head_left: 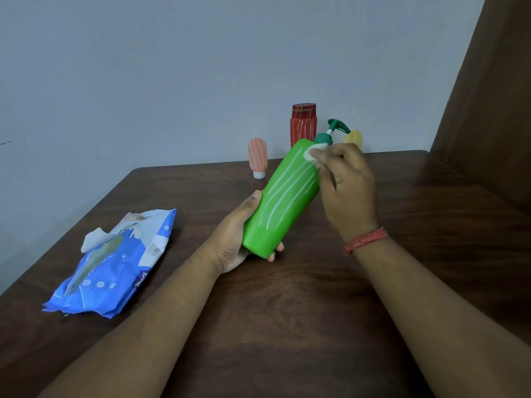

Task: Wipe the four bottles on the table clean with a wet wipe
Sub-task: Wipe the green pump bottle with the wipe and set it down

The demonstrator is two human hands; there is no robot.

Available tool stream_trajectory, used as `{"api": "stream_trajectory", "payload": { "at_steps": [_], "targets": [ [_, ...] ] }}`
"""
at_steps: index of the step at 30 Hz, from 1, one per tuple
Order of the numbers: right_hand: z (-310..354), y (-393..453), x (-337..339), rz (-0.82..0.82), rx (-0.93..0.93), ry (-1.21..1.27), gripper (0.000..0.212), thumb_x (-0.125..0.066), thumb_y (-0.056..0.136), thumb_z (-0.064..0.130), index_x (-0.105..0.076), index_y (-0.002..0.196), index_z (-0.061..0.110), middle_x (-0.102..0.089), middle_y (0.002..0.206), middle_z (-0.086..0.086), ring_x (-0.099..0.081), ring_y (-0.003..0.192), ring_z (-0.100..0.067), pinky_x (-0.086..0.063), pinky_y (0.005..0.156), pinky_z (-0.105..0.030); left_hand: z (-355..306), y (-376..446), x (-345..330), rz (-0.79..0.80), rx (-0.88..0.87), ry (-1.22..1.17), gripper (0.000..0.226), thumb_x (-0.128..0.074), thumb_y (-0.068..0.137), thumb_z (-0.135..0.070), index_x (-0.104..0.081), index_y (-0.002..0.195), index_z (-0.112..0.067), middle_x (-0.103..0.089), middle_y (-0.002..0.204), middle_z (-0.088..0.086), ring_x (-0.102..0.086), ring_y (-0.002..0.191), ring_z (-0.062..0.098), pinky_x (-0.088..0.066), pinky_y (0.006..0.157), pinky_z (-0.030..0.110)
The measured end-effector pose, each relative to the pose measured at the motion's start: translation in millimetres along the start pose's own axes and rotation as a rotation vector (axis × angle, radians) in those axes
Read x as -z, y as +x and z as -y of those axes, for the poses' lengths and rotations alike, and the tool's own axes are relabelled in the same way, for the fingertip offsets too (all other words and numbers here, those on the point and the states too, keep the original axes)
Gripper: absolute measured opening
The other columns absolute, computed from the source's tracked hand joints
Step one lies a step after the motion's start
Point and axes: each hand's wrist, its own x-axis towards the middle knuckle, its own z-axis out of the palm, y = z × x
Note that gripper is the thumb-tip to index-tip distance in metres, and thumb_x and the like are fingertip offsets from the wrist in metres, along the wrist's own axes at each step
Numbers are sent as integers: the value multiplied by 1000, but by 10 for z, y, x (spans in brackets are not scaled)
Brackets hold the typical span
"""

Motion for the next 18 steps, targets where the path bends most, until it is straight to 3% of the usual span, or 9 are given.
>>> {"api": "stream_trajectory", "payload": {
  "at_steps": [2, 6, 11, 14, 18],
  "targets": [
    [11, 5, -4, 25, 56, -7, 21, -62, 92, -2, -75, 107, 4, -62, 99, -10, -59, 96, -23, -50, 87, -30, 6, 7, 1, -4, -10, 9, 67, -46, 93, -59, -50, 143, -15, -69, 97, 18, -66, 72, 38, -54, 57, 40],
    [-38, 71, 48, -74, -50, -43, 21, -61, 93, -2, -74, 108, 2, -59, 99, -10, -57, 97, -20, -50, 90, -29, 17, 6, -38, 14, -68, 62, 57, -45, 95, -55, -49, 145, -27, -68, 103, 18, -66, 72, 39, -55, 55, 39],
    [12, 65, 35, 16, 109, -110, 21, -58, 92, 0, -74, 106, 0, -60, 93, -14, -53, 92, -21, -44, 84, -25, -2, -10, -45, -11, -101, 112, 53, -45, 95, -54, -49, 144, -32, -70, 106, 15, -67, 73, 41, -56, 55, 39],
    [-40, 96, 69, -42, 3, -110, 21, -59, 92, -2, -72, 109, -1, -58, 96, -14, -55, 92, -24, -50, 83, -34, 5, -6, -46, -13, -102, 140, 54, -47, 96, -54, -47, 146, -33, -70, 109, 16, -67, 74, 42, -56, 55, 39],
    [42, 61, 17, 106, 138, -127, 21, -58, 92, -2, -72, 107, -2, -60, 95, -15, -57, 91, -29, -51, 82, -38, 10, -4, -43, -32, -92, 138, 57, -48, 94, -55, -45, 147, -33, -70, 111, 17, -67, 73, 42, -56, 54, 40]
  ]
}}
